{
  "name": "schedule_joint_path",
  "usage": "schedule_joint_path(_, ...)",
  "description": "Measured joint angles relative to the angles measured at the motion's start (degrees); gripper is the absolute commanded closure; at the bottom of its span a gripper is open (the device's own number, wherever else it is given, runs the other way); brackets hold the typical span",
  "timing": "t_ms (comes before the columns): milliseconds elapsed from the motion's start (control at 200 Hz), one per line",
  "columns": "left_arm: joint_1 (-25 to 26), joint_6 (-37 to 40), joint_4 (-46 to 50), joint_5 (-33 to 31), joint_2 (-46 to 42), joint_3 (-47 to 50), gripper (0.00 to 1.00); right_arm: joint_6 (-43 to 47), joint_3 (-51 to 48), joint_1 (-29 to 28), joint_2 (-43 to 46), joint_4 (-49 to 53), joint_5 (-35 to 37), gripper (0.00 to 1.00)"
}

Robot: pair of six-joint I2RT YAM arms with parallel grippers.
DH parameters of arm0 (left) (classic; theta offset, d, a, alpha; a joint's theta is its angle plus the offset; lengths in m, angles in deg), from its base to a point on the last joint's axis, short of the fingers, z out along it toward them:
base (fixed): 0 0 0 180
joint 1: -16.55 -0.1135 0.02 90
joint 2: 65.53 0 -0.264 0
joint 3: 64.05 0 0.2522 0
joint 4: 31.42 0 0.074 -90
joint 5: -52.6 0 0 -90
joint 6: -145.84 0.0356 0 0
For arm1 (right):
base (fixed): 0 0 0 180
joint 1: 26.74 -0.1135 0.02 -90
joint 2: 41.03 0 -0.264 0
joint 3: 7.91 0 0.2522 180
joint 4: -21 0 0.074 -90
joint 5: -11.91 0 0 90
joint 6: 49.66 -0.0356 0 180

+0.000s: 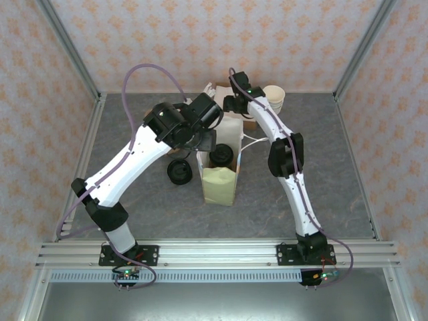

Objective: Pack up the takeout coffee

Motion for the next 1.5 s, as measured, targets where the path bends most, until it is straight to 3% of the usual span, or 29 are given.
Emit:
schedule_joint_path(245, 1.36, -0.9, -0.11, -0.02, -0.04, 0.04, 0.36, 0.39, 0.85, 0.04, -2.38, -0.66, 2.34, 0.13)
schedule_joint_path(505, 1.99, -1.49, -0.33, -0.07, -0.42, 0.94, 0.36, 0.13, 1.44, 0.15, -3.76, -1.36, 3.82, 0.12)
schedule_joint_path(1011, 2.36, -2.54, -1.18, -0.5, -2.89, 3.23, 0.36, -1.14, 1.44, 0.15, -5.55, -2.82, 4.2, 0.21)
schedule_joint_path(1241, 2.51, -2.99, -1.31, -1.11, -5.01, 4.26, 0.37, -1.64, 1.49, 0.15, -5.68, -2.82, 4.9, 0.34)
schedule_joint_path(1501, 2.54, -2.97, -1.81, -1.07, -5.09, 4.26, 0.39, -1.99, 2.82, 0.15, -5.7, -2.86, 4.24, 0.42)
